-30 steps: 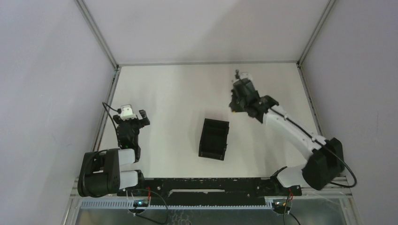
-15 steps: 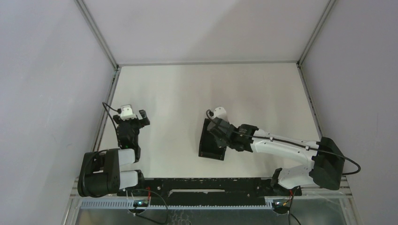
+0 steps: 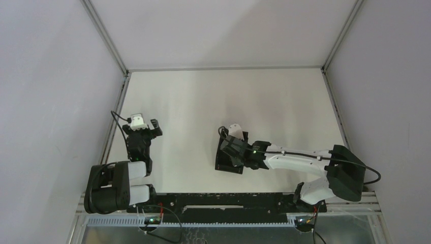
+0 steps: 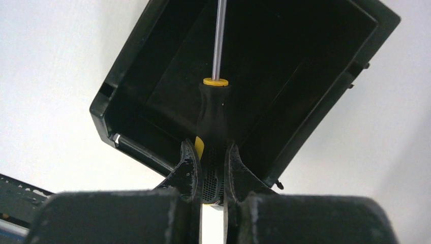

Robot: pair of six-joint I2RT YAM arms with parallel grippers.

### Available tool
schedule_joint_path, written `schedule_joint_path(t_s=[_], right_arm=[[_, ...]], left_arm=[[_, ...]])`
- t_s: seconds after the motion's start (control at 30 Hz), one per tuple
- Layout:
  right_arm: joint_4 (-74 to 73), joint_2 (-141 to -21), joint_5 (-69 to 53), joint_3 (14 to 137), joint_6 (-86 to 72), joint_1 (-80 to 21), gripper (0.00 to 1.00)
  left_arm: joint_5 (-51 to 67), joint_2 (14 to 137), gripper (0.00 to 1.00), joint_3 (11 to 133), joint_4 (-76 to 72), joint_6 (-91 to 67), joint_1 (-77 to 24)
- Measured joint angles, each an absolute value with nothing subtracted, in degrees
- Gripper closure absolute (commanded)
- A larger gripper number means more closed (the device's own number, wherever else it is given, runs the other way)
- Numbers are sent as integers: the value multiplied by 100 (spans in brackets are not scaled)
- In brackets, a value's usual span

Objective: Put the screwdriver in the bin

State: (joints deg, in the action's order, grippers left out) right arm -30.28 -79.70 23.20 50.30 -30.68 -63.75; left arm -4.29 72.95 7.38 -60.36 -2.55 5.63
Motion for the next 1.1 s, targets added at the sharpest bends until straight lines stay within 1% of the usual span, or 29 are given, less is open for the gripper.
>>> schedule_joint_path(t_s=[0.03,0.1,0.13,0.2,0.23,0.37,0.43,0.47,0.63,0.7,0.87,0.9,0.93,0.97,1.0,1.1], right_arm=[[-3011,-8034,2316,5028,-3087,-6375,89],[-2971,-8125,2307,5026,-3120,-6377,88],[-2952,-8160,2305,5026,-3135,-6377,85],[-2923,-8204,2303,5026,-3159,-6377,72],[-2906,-8237,2305,5026,-3181,-6377,68],[-2847,-8370,2259,5026,-3293,-6379,44],[-2810,-8372,2233,5026,-3328,-6379,34],[-2783,-8359,2215,5026,-3339,-6379,31],[-2742,-8121,2086,5028,-3350,-6377,29],[-2759,-7961,2014,5065,-3319,-6377,24],[-2849,-7686,1940,5540,-3197,-6154,20],[-2853,-7614,1914,5621,-3181,-6040,18],[-2860,-7526,1894,5673,-3175,-5905,13],[-2875,-7415,1885,5701,-3157,-5721,4],[-2932,-7290,1898,5712,-3124,-5496,1],[-3188,-7022,2045,5712,-2991,-4919,0]], left_arm=[[-429,7295,0,738,-6036,-255,563],[-429,7295,0,738,-6036,-255,563],[-429,7295,0,738,-6036,-255,563],[-429,7295,0,738,-6036,-255,563],[-429,7295,0,738,-6036,-257,563],[-429,7295,0,738,-6036,-255,563],[-429,7295,0,738,-6036,-255,563],[-429,7295,0,738,-6036,-255,563],[-429,7295,0,738,-6036,-255,563],[-429,7295,0,738,-6036,-255,563],[-429,7295,0,738,-6036,-255,563],[-429,7295,0,738,-6036,-255,563],[-429,7295,0,738,-6036,-255,563],[-429,7295,0,738,-6036,-255,563],[-429,7295,0,738,-6036,-255,563],[-429,7295,0,738,-6036,-255,563]])
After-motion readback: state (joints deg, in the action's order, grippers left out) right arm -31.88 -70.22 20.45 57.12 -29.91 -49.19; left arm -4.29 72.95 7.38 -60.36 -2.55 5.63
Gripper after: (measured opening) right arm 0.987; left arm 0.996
